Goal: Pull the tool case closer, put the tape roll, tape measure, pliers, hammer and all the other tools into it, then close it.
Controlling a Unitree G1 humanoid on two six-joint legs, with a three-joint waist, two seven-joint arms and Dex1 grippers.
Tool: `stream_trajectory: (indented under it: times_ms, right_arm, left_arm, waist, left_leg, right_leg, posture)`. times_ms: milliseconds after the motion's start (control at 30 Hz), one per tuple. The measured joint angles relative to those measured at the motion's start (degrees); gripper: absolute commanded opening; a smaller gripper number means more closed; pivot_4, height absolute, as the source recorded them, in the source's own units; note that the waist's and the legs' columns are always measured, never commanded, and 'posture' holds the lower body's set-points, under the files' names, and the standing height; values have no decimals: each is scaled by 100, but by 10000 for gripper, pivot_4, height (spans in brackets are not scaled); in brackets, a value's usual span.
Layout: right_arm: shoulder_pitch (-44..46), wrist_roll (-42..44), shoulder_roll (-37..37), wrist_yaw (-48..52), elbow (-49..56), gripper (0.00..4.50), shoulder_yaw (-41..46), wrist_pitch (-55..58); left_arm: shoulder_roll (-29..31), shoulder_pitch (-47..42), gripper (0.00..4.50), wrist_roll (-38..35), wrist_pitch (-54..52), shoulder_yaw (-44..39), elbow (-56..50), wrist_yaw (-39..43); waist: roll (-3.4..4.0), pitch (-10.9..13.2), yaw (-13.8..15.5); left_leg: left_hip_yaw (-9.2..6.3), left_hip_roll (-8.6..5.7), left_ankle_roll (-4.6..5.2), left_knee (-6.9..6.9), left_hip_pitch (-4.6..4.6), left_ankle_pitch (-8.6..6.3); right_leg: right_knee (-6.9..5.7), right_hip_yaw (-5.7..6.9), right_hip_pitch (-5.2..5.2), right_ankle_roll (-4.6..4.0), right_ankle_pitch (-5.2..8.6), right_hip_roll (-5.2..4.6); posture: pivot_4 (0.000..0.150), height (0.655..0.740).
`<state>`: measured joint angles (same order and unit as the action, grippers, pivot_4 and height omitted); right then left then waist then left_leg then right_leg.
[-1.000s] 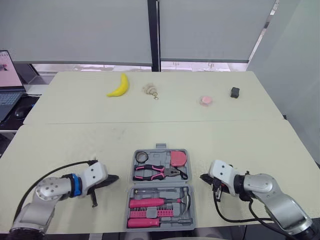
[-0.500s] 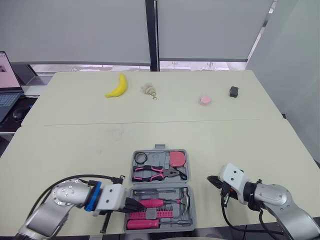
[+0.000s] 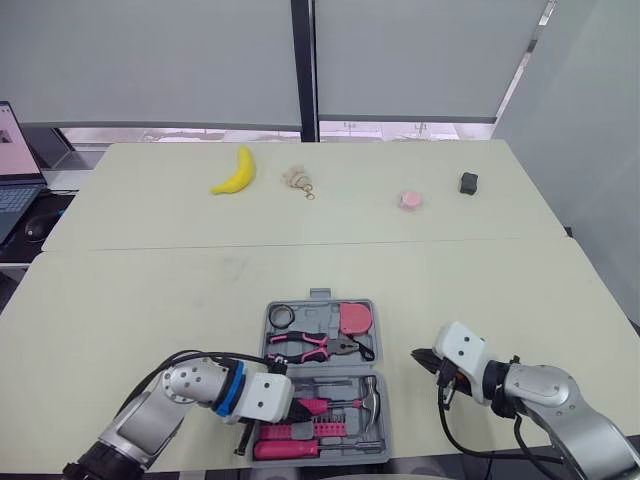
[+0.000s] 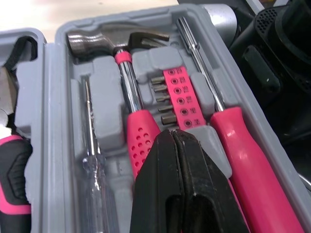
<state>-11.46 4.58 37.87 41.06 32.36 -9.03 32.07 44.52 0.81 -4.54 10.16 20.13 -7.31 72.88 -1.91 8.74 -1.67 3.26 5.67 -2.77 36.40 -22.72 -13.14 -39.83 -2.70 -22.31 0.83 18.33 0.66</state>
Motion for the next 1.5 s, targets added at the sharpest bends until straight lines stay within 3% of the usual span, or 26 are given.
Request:
stream_trajectory:
  times_ms: [267,867,933,1167,1333,1500]
  right_arm:
    - [-55,14,42,2,21,509,2,31]
    - [130,198,98,25,51,509,22,336]
    - [276,546,-3,48,108,4646,190,819]
    - [2006,2397,-915,-177,-29,18497,1223,3795]
    - [2780,2575,-1816,-891,-866,30670,1645,5040]
    - [3203,2453,-2432,-1538,-1579,44803,1823,5362]
  left_arm:
    - [305,279,0,-325,158,-249,-163,51]
    - [301,255,0,360,521,173,-101,-235]
    - [304,245,0,360,544,189,-69,-246]
    - [306,207,0,365,668,239,60,-255]
    - [306,182,0,370,780,306,142,-321]
    - [305,137,0,371,896,380,236,-358]
  waist:
    - [1,0,-8]
    - [1,0,0]
    - [1,0,0]
    - [6,-3,-13]
    - [12,-5,-9]
    - [35,-15,-6]
  left_leg:
    - [1,1,0,-1,1,0]
    - [2,0,0,0,5,0]
    - [2,0,0,0,8,0]
    - [3,0,1,0,19,1]
    - [7,-3,1,-14,13,1]
    - [7,-6,1,-26,12,1]
  right_leg:
    - [1,-1,0,0,0,0]
    - [0,-2,3,1,0,-1]
    - [-1,-2,5,2,-1,-1]
    - [-5,-13,8,-1,-8,0]
    - [-1,-15,1,-29,-19,-1]
    - [7,-13,-1,-29,-18,-1]
  posture:
    - [1500,7400]
    - [1500,7400]
    - [1500,7400]
    - [1500,7400]
    - [1500,7400]
    - [1500,7400]
